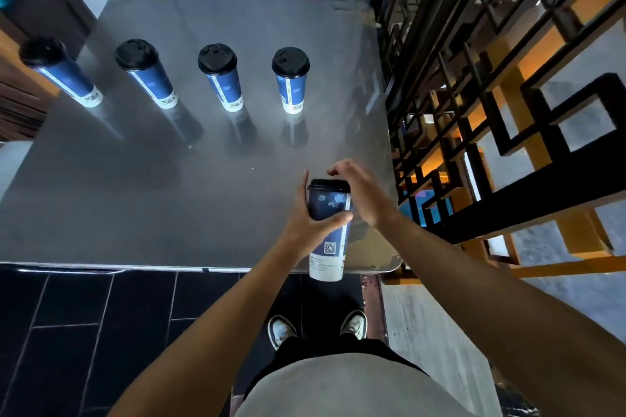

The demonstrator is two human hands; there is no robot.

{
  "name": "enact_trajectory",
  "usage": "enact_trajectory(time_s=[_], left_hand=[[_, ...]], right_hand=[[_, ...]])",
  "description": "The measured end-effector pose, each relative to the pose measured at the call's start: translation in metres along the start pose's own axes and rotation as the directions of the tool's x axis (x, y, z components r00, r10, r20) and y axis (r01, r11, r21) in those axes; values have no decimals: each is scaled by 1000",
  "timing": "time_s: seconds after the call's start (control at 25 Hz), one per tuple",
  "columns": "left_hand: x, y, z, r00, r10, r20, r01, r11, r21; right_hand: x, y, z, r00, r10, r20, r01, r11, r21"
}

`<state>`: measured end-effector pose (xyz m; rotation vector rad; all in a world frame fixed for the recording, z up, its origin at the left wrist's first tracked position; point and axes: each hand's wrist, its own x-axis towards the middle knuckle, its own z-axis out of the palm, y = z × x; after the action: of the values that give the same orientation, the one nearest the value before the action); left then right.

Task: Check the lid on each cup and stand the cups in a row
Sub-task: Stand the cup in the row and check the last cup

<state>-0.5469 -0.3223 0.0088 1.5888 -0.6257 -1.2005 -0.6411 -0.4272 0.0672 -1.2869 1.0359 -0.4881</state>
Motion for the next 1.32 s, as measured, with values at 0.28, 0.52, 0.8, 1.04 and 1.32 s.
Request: enact_trajectory(time_s=[0.28,0.52,0.8,1.04,1.32], left_hand=[[-15,58,15,969,-224,100,240,780,-578],[-27,81,12,906,-379,191,389,561,-731],[-25,81,15,878,-434,202,425,513,-746],[-19,73,14,875,-441,201,444,562,-698],[-5,70,5,930,-347,-118,315,921,-228]], right_hand=[[-17,6,8,989,143,34,-145,910,388],[-24,8,18,964,266,-13,-222,829,513],[-32,-4,18,952,307,9,-254,768,588],[-36,-8,14,949,314,18,-263,761,593],[-33,-4,5,948,310,74,-295,763,575]])
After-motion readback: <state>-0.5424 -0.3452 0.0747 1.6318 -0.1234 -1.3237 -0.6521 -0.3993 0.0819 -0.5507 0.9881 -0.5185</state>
